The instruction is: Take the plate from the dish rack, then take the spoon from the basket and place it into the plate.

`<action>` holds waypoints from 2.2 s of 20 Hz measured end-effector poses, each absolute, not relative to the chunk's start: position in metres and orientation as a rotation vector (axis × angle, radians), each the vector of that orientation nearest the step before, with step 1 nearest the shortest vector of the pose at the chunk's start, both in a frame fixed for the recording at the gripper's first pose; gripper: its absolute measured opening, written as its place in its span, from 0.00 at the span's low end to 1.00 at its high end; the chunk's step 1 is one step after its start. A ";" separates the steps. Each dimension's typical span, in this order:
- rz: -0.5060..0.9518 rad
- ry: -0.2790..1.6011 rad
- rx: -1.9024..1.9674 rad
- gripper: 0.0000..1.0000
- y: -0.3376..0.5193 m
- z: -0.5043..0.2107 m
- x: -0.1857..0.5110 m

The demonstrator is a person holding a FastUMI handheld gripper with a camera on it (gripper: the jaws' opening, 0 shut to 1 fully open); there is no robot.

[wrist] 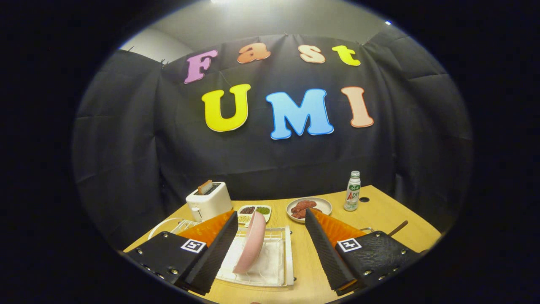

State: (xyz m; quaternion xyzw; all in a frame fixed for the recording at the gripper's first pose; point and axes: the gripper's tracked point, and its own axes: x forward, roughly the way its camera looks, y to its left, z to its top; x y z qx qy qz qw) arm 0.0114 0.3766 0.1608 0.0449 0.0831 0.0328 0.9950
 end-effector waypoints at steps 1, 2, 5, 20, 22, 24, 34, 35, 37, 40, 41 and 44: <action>0.062 0.195 0.091 0.98 0.384 0.149 0.020; 0.055 0.229 0.094 0.98 0.389 0.138 0.028; 0.045 0.311 0.116 0.98 0.400 0.111 0.048; 0.010 0.553 0.156 0.37 0.419 0.057 0.072; -0.019 0.569 0.141 0.35 0.417 0.055 0.072; -0.063 0.570 0.130 0.32 0.413 0.061 0.069; -0.199 0.538 -0.074 0.26 0.414 0.093 0.076; -0.212 0.539 -0.100 0.26 0.415 0.098 0.076; -0.238 0.534 -0.145 0.26 0.415 0.108 0.076; -0.236 0.514 -0.157 0.26 0.424 0.127 0.076; -0.242 0.510 -0.171 0.26 0.424 0.134 0.073; -0.265 0.505 -0.226 0.26 0.422 0.148 0.056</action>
